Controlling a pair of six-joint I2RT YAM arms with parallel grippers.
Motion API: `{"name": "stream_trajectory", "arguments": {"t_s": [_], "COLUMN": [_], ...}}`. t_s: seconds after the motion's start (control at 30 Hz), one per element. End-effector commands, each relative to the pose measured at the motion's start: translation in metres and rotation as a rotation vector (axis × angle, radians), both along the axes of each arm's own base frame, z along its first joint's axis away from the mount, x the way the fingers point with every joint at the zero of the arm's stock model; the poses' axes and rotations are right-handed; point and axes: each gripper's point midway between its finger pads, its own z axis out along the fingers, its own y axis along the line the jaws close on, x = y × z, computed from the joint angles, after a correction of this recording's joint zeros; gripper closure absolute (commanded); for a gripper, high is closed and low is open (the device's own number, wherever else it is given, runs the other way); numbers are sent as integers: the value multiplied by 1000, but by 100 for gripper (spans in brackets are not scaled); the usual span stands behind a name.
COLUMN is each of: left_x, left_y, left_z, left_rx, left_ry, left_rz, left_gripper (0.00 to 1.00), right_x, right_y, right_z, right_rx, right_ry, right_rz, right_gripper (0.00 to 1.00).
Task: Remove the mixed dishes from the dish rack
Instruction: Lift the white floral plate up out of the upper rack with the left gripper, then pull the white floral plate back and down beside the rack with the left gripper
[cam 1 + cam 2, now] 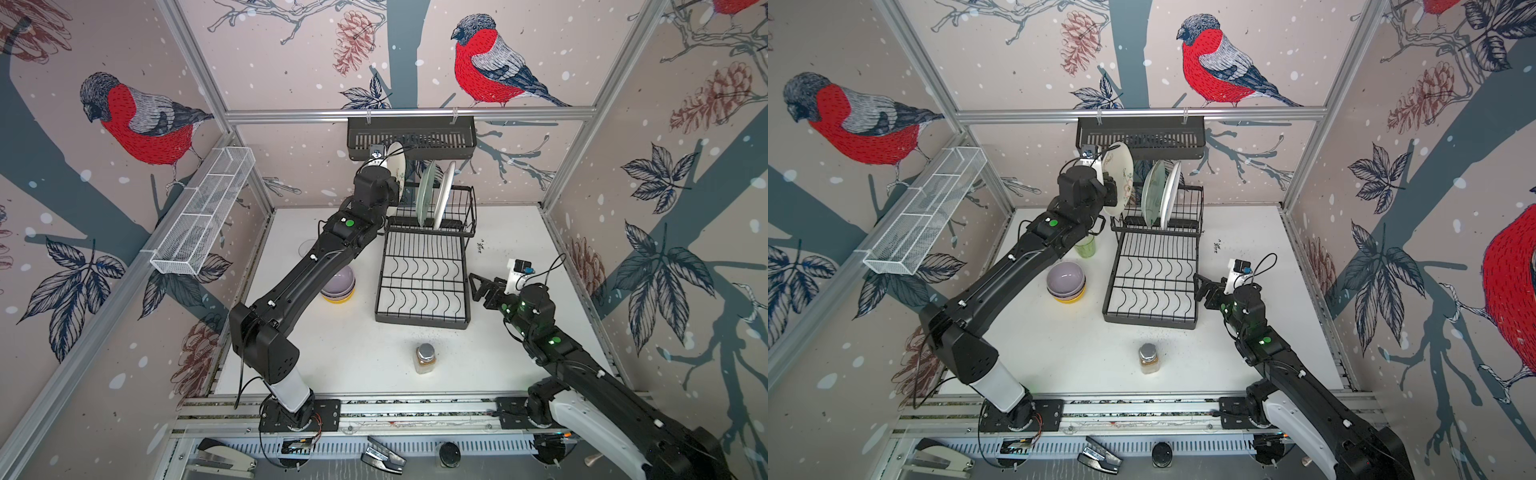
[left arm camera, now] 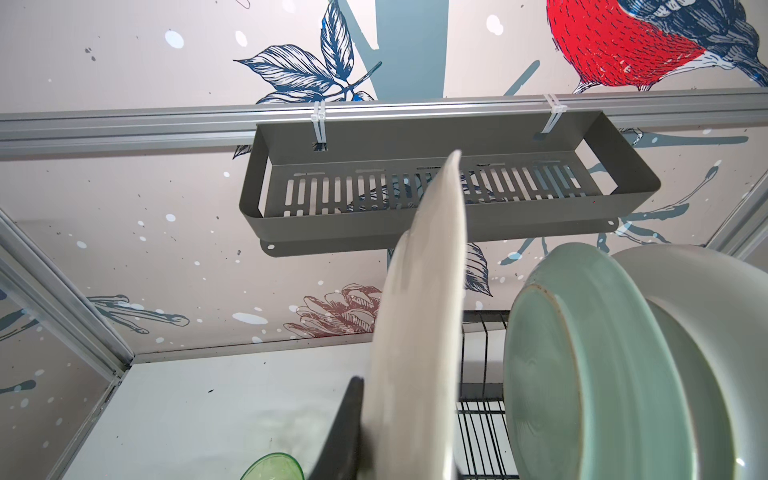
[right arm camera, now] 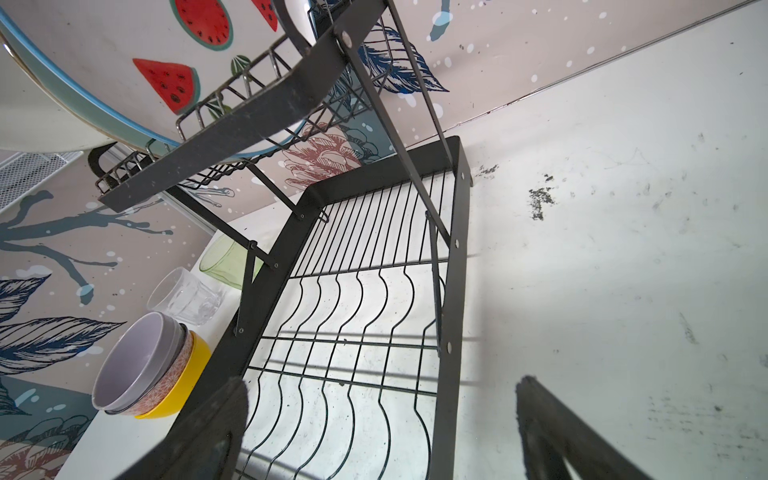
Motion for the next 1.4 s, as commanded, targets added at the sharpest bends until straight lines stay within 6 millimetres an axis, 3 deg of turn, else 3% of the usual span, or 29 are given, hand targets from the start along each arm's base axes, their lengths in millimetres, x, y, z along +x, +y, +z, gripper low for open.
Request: {"name": "stream_trajectory", "arguments": {"t_s": [0.0, 1.37], "left_x": [-4, -49], "left_y": [6, 48], "left_z": [42, 45], "left_rx": [-88, -229], "left_ry": [-135, -137], "left_rz": [22, 44], "left_gripper": [100, 100], "right_x": [1, -8], "right_y": [0, 23], "right_z": [3, 19], "right_rx": [14, 41], "right_ry": [-5, -36], "right_rz": [-4, 139], "right_gripper": [0, 1]}}
